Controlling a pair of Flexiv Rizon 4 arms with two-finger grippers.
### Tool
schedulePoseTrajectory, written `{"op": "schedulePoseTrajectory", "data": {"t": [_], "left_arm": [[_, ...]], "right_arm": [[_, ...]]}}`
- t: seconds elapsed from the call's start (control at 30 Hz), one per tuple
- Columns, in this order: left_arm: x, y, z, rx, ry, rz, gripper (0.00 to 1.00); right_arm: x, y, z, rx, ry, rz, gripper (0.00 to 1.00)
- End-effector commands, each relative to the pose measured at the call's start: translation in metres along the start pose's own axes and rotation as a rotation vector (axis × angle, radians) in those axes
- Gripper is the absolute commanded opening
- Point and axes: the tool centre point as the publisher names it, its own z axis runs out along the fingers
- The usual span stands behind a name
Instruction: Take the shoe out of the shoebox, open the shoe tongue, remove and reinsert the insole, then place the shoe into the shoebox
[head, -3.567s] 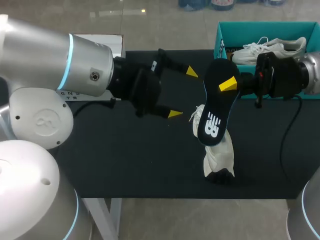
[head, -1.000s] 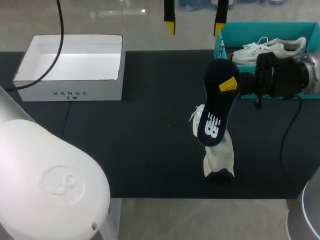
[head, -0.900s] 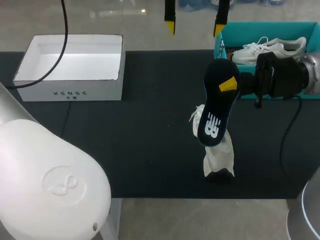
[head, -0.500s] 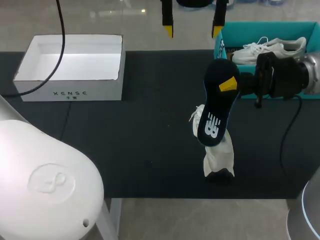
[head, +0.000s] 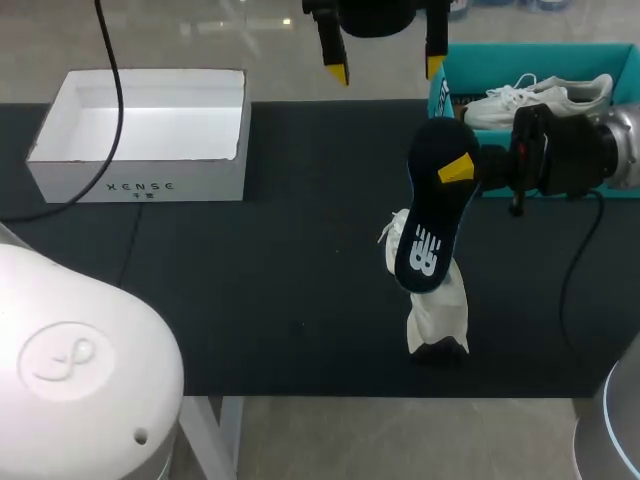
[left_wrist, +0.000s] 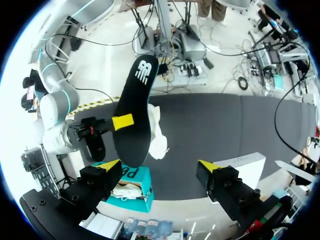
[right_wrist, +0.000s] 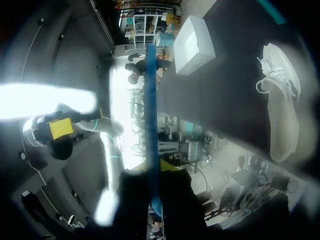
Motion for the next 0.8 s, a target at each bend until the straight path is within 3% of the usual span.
{"op": "schedulePoseTrajectory", "data": {"t": [0.03, 0.4, 0.7, 0.8], "left_arm": [[0.004, -0.002, 0.002, -0.008, -0.020, 0.001, 1.00], [0.004, -0.002, 0.002, -0.008, -0.020, 0.001, 1.00], [0.015, -0.026, -0.006, 0.077, -0.506, 0.004, 1.00], [0.025, -0.031, -0.003, 0.061, -0.626, -0.001, 1.00]], "right_arm": [[0.000, 0.001, 0.001, 0.001, -0.001, 0.001, 0.00], [0.000, 0.001, 0.001, 0.001, -0.001, 0.001, 0.00], [0.000, 0.001, 0.001, 0.001, -0.001, 0.001, 0.00], [0.000, 0.001, 0.001, 0.001, -0.001, 0.001, 0.00]]}}
